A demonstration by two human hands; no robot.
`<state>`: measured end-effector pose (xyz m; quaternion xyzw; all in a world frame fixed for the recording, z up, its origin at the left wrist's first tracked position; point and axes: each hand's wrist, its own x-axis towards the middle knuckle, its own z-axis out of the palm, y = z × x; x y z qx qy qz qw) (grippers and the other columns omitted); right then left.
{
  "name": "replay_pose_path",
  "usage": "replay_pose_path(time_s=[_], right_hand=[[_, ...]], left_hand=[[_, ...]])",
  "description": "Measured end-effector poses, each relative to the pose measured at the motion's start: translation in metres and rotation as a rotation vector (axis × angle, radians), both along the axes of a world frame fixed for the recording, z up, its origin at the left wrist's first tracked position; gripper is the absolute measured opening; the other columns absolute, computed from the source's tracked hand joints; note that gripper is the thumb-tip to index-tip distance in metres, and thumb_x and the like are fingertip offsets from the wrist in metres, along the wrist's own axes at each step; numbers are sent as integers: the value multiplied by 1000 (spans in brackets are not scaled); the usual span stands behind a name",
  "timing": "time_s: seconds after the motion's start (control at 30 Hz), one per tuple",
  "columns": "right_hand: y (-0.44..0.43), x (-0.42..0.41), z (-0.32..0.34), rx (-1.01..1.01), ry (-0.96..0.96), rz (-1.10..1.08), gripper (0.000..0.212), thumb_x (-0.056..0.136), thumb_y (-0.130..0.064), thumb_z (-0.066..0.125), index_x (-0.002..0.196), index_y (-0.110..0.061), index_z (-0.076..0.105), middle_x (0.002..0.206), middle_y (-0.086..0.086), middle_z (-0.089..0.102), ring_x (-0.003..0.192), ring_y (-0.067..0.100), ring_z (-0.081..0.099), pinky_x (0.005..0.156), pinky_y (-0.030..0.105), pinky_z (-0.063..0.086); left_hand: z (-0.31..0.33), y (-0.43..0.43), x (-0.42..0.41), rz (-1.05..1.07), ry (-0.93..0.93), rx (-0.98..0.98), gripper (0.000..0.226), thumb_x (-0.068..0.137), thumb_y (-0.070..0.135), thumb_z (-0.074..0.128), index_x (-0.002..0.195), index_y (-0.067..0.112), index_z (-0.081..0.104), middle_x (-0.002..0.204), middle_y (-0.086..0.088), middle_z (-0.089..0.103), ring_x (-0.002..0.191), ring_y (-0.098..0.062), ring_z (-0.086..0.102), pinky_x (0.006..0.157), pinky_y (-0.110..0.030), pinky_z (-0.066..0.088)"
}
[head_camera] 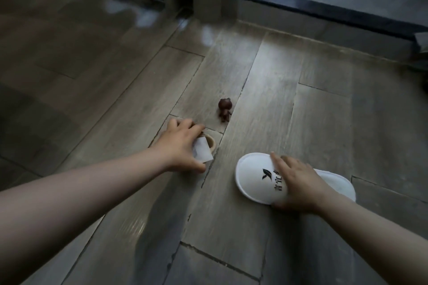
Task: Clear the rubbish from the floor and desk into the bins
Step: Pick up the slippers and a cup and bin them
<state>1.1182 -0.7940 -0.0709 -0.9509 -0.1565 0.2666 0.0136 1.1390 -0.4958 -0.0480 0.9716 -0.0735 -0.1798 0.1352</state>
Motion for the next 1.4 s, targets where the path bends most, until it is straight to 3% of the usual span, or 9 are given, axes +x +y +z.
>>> replay_pose_path(time_s=[0.13,0.27,0.5,0.67,0.77,0.93,1.13,1.27,1.4], right_hand=[[-3,12,-10,63,32,-94,127,55,-65,68,153,-26,-4,158,1,6,146,24,8,117,48,17],[-5,17,-17,76,91,-126,124,63,-57,73,153,-28,-8,160,-1,-14,148,22,-12,118,56,6],[-8,22,-26,64,130,-126,129,61,-56,75,152,-28,-13,157,-2,-27,146,23,-23,115,62,0],[-8,21,-28,82,121,-128,128,61,-57,74,151,-29,-12,157,-2,-27,146,24,-23,115,63,0],[-8,21,-28,82,127,-134,129,60,-57,74,151,-30,-13,157,-3,-27,146,23,-23,115,63,-2],[-8,20,-27,102,122,-147,130,59,-56,74,151,-31,-14,157,-4,-27,145,22,-24,115,61,-3],[-9,11,-28,173,-3,-135,126,56,-60,67,152,-25,-7,158,-3,-2,147,19,-2,117,57,5],[-9,9,-27,177,-102,-116,124,50,-68,53,153,-22,2,149,3,24,138,24,23,116,43,19],[-5,1,-11,218,-45,-267,124,51,-69,55,153,-20,5,142,4,32,132,25,30,113,36,26]], left_hand=[[-6,-22,33,-22,20,-1,100,59,58,73,144,29,27,134,4,36,122,-26,27,100,-39,38],[-12,-45,69,-77,17,12,118,58,58,75,151,32,7,142,2,29,124,-28,27,103,-37,35],[-8,-66,126,-88,241,148,133,46,66,79,144,51,-10,157,6,-16,143,-32,8,110,-49,32],[-5,-76,132,31,430,56,126,53,55,83,145,52,-2,155,12,-24,141,-27,22,80,-32,54],[-4,-77,129,87,473,-22,112,57,48,84,148,41,18,153,13,-13,121,-24,37,63,-31,56],[-15,-68,109,56,312,28,94,58,50,79,138,27,35,143,-2,11,130,-29,31,100,-39,46],[-20,-62,78,-5,51,-75,102,55,46,79,141,26,29,141,0,8,131,-29,29,102,-35,39],[-12,-49,67,12,29,-110,105,56,45,81,143,24,26,142,0,6,129,-28,30,100,-33,40],[4,-22,45,43,66,-75,111,55,50,80,146,23,22,144,1,4,132,-28,29,102,-37,41]])
